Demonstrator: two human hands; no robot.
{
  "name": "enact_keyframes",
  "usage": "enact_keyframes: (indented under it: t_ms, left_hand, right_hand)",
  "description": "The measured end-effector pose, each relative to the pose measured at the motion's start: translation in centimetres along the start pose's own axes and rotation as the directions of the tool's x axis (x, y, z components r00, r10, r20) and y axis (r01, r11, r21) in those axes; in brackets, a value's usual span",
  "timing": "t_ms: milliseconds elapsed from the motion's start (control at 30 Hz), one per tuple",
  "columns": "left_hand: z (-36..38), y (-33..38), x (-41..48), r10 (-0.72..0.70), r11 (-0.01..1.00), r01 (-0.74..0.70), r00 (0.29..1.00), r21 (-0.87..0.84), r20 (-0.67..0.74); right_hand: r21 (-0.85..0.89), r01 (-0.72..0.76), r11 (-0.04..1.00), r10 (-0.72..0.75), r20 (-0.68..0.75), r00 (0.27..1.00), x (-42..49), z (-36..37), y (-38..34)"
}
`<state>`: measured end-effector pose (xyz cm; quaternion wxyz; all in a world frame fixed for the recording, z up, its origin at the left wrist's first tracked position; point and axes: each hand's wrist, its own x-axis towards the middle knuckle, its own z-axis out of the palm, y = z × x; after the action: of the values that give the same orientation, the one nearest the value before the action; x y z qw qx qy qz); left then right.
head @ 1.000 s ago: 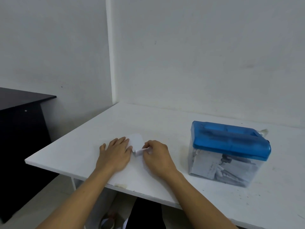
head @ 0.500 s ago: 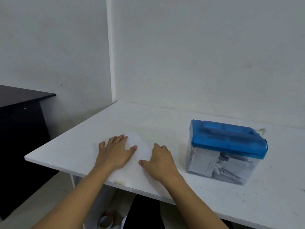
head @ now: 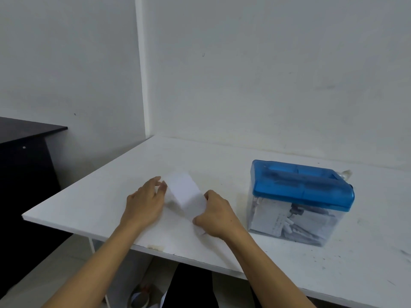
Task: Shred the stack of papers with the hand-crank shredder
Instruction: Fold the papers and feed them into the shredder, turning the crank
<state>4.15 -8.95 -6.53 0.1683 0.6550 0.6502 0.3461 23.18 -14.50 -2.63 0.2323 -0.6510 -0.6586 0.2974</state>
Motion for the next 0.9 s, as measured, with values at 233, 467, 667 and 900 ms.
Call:
enact_keyframes:
  t_ms: [233, 467, 667, 900]
  left_hand:
    - [-0.8, 2.6, -3.5, -0.138, 0.959, 0.087, 0.975, -0.27, -0.176]
    - [-3.1, 9.6, -4.3, -0.023, 0.76, 0.178, 0.968, -0.625, 0.249]
    - [-5.4, 15.5, -3.3, 0.125, 0.692, -0.055, 0.991, -0.72, 0.044]
    - [-5.0, 22.3, -2.4, 0.151, 0.629, -0.112, 0.988, -0.769, -0.02]
  right_hand:
    - [0.489, -0.017, 0.872, 0.001, 0.035, 0.999, -0.2, -1.6, -0.4]
    - [0.815, 0.041, 0.578, -0.167, 0.069, 0.984, -1.8, -4.1, -3.1]
    - [0.711, 0.282, 0.644, -0.284, -0.121, 0.951, -3.4, -9.9, -4.6]
    - [0.484, 0.377, 0.789, -0.234, -0.332, 0.914, -5.3, -16.8, -2.8]
